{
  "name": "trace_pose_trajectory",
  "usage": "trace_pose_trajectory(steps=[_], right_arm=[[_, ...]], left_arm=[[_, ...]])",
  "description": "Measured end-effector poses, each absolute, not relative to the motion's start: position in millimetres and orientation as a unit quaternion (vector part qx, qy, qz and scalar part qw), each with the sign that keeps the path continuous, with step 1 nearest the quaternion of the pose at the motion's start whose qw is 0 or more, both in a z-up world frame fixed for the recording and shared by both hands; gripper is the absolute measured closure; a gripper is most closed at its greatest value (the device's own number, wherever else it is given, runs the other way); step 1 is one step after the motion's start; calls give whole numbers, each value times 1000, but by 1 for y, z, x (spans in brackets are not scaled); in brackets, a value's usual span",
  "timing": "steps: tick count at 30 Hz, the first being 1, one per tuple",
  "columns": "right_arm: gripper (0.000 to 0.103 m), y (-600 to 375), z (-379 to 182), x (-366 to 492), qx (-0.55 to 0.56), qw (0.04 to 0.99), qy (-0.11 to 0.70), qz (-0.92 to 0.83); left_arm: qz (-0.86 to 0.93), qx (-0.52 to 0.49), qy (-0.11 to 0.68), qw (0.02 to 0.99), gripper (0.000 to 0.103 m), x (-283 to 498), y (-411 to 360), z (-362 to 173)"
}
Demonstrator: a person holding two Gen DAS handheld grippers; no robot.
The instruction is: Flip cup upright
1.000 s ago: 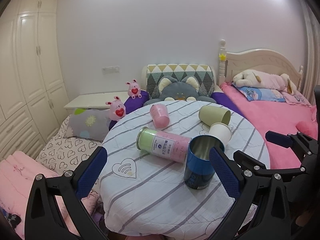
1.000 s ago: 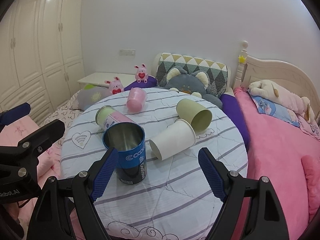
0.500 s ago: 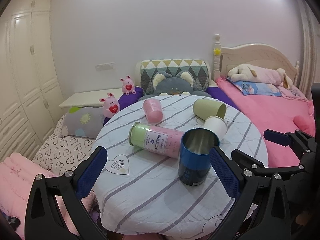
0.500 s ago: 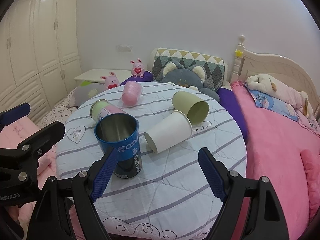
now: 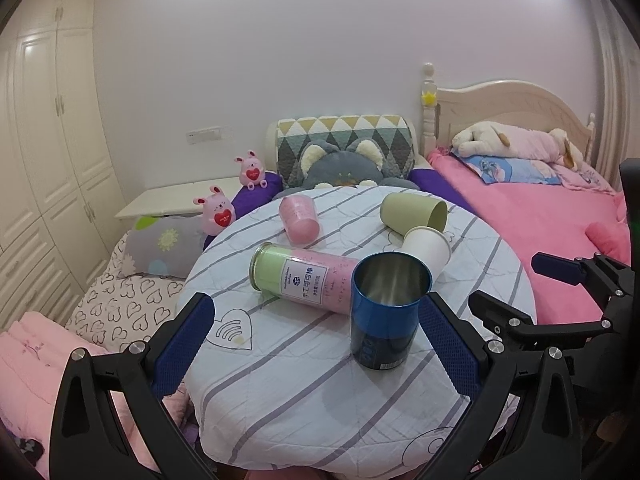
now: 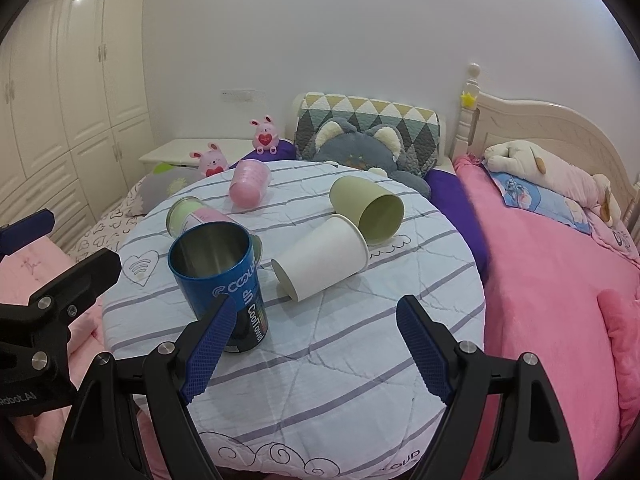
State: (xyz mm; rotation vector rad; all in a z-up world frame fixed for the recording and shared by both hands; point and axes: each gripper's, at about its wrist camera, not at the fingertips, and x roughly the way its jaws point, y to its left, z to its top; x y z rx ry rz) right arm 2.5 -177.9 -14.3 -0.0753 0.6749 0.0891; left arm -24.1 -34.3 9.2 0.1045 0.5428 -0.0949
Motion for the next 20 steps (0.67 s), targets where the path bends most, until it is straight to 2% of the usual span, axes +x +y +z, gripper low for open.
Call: trace_pose_trajectory(steps=[20], right_arm=[[20,-172,-30,15,-33,934,352,47]], left_arm=[[-53,51,272,959,0,-21,-25,-1]])
